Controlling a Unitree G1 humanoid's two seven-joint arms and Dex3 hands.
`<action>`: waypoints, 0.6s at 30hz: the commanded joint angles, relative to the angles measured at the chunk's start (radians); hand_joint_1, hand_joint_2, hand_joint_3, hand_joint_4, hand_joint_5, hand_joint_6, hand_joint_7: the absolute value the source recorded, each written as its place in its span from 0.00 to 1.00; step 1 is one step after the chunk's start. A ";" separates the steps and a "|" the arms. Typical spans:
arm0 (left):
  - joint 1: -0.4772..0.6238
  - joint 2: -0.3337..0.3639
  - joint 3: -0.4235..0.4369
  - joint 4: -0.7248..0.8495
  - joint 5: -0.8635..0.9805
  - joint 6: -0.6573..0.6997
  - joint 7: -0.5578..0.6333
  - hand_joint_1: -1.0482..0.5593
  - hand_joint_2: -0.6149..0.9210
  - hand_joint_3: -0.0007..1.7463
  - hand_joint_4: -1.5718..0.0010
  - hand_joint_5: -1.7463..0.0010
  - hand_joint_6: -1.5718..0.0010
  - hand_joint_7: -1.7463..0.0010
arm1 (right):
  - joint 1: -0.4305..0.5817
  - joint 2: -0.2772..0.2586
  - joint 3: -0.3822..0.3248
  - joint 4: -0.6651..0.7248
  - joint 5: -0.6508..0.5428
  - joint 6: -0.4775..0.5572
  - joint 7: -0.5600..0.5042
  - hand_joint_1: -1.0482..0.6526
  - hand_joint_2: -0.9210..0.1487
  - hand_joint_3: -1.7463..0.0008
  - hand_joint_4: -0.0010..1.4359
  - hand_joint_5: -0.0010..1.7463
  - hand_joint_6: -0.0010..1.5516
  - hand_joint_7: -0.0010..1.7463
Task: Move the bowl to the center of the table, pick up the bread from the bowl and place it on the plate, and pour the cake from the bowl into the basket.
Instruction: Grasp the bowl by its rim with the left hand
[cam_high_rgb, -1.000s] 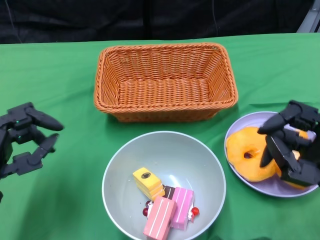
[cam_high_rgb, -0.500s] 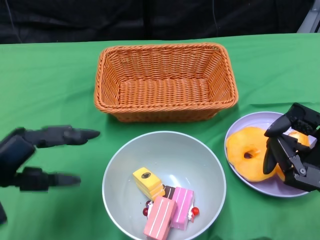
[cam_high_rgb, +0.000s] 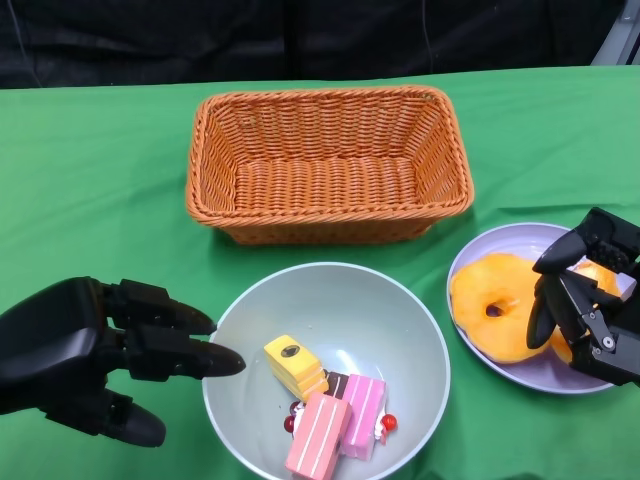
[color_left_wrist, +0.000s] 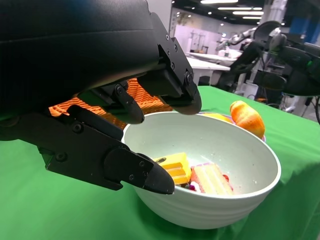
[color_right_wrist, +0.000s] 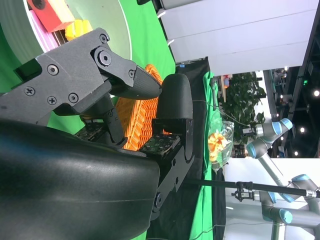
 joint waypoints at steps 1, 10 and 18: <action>-0.028 -0.004 0.025 0.013 0.077 -0.045 0.062 0.35 0.92 0.00 0.49 0.93 0.51 0.97 | 0.005 0.002 -0.014 -0.012 0.008 0.012 -0.007 0.57 0.23 0.43 0.49 0.98 0.41 0.82; -0.057 -0.016 0.016 -0.047 0.385 -0.054 0.302 0.40 0.92 0.00 0.39 0.94 0.42 0.97 | 0.008 0.016 -0.008 -0.028 0.003 0.037 -0.026 0.56 0.24 0.45 0.49 0.98 0.41 0.81; -0.070 0.010 -0.049 -0.127 0.705 0.031 0.612 0.35 0.97 0.01 0.39 0.96 0.40 0.99 | 0.004 0.029 -0.004 -0.021 -0.008 0.025 -0.027 0.57 0.25 0.43 0.49 1.00 0.41 0.82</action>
